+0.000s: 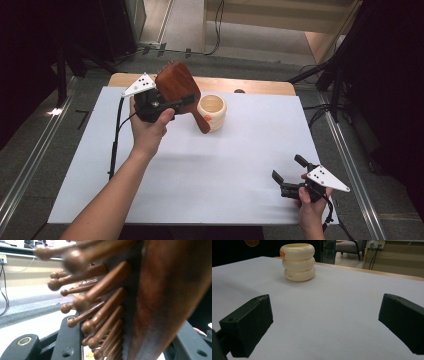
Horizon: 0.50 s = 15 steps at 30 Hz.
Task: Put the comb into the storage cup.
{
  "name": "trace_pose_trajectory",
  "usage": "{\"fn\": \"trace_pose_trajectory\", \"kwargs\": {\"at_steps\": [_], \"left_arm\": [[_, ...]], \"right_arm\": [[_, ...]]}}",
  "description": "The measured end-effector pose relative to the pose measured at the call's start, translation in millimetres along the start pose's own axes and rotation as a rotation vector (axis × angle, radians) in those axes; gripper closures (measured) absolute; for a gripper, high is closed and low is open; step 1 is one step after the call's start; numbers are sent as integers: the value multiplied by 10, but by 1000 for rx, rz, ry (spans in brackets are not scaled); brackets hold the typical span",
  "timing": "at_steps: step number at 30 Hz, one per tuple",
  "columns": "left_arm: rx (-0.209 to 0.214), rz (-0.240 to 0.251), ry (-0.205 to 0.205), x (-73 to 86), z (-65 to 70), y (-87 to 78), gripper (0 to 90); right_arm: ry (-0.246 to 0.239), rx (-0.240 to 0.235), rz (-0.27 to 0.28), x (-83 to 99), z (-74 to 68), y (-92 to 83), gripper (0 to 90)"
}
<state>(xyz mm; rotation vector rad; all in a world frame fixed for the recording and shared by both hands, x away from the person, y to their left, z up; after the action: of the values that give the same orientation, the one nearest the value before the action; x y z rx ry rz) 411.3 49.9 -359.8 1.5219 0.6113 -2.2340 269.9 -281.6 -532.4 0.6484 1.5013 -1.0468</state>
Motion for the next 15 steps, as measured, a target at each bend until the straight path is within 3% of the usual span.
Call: {"fn": "trace_pose_trajectory", "kwargs": {"at_steps": [15], "left_arm": [[-30, 14, 2, -86, -146, 144, 535]], "right_arm": [[-2, -2, 1, 3, 4, 5, 0]]}}
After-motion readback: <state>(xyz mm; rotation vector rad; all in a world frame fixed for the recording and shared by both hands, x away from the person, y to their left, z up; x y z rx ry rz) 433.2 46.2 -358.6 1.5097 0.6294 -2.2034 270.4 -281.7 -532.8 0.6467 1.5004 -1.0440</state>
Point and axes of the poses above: each handheld gripper's, and its own axes: y roughly forward along the jaws, x roughly out of its underside, z roughly to its right, the point moved 8 cm from there along y, roughly forward along the jaws, and after that the axes turned 6 degrees about -y, right-handed, at the moved point
